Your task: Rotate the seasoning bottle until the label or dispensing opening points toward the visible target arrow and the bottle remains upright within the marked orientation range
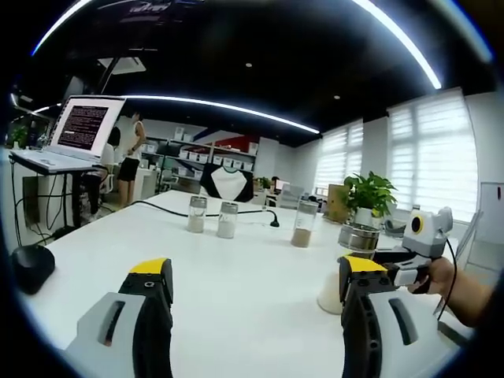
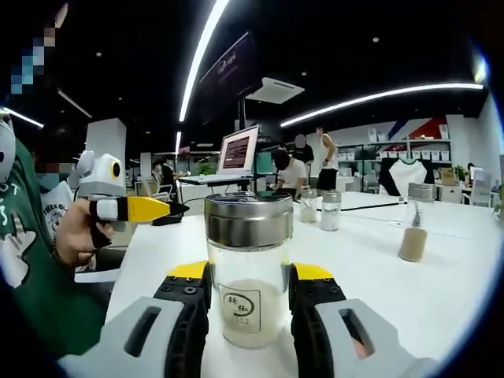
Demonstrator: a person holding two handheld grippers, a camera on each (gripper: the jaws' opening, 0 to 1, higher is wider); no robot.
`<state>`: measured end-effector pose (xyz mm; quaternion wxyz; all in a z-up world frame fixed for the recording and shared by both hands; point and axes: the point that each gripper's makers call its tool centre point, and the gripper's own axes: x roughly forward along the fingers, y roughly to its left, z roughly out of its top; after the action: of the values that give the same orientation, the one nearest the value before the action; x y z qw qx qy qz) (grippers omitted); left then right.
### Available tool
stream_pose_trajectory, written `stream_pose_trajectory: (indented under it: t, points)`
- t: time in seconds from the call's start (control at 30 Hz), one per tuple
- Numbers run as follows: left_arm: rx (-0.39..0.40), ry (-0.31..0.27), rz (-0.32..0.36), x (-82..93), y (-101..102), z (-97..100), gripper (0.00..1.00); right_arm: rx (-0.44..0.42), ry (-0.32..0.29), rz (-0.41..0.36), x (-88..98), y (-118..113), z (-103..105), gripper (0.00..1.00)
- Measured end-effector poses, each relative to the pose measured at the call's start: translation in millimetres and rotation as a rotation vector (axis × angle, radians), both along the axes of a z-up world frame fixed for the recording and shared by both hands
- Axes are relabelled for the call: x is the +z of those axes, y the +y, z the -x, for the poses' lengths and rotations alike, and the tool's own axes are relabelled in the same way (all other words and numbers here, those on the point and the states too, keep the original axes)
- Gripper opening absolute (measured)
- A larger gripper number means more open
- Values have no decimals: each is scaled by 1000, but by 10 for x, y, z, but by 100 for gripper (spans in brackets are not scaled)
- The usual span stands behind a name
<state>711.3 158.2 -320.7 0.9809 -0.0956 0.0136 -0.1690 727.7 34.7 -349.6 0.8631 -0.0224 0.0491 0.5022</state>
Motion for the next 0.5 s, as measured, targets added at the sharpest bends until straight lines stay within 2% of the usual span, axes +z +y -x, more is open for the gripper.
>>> stream_pose_trajectory:
  t: [0.5]
  points:
    - [-6,-6,-8,4,-14,2,92,-126,-1,6,-13,-8,-32,37]
